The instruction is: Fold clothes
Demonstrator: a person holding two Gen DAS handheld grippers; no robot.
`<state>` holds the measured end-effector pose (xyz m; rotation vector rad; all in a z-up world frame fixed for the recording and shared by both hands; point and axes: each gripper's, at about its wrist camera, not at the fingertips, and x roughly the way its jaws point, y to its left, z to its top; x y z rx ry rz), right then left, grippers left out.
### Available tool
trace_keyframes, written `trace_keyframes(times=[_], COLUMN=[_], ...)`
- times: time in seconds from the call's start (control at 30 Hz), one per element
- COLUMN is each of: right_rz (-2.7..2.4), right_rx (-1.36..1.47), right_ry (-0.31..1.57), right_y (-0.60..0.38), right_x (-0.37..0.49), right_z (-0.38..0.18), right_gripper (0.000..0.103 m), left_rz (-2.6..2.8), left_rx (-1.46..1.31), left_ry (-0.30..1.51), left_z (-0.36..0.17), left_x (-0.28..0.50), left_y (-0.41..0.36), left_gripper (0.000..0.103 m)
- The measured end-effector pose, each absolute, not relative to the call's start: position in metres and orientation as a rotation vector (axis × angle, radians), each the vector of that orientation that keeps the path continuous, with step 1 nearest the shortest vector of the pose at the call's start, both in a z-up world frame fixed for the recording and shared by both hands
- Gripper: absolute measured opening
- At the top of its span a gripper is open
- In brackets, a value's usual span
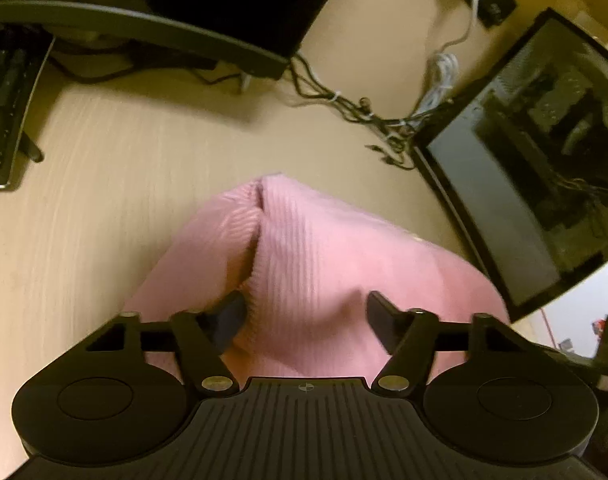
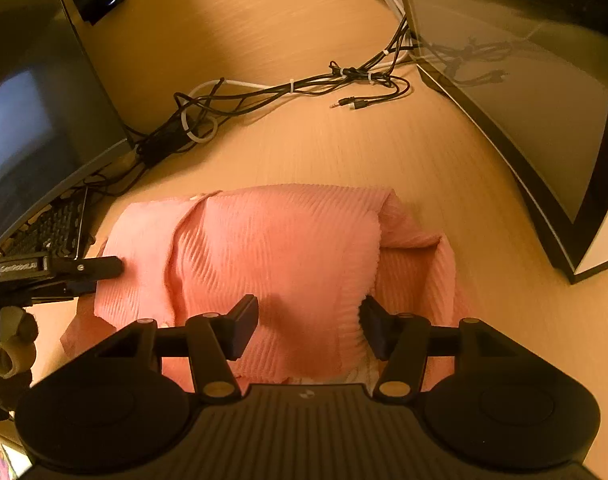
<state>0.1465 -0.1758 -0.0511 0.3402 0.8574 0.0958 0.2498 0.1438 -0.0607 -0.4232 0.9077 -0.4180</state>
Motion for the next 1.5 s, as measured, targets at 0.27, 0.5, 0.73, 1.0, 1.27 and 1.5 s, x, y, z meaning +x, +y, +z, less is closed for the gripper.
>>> trace_keyframes(times=[0.27, 0.5, 0.73, 1.0, 1.27, 1.5], right_rz=[0.088, 0.099, 0.078, 0.143, 0.212, 0.206], right_rx=[0.337, 0.319, 0.347, 0.332, 0.26, 0.265], right_ry=[0.873, 0.857, 0.828, 0.863, 0.738, 0.802], right_y=[-0.172, -0.167, -0.178, -0.164, -0.168, -0.173], right_x=[0.139, 0.142, 0.14, 0.154, 0.176, 0.165], right_z=[-0.061, -0.059, -0.055, -0.066, -0.009, -0.028], right_gripper=[0.042, 0.036, 0.053, 0.021, 0.013, 0.014], left_rz=[-0.394, -0.395, -0.372, -0.38, -0.392, -0.41], left_rx=[-0.426, -0.435, -0.437, -0.455, -0.269, -0.276], left_ry=[0.94, 0.932, 0.899, 0.924, 0.869, 0.858], left_z=[-0.072, -0.071, -0.066, -0.075, -0.039, -0.025], left_x=[0.255, 0.248, 0.237, 0.244, 0.258, 0.249], left_y=[0.142, 0.14, 0.147, 0.141, 0.119, 0.122], left_gripper=[0.052, 0.047, 0.078, 0.072, 0.018, 0.018])
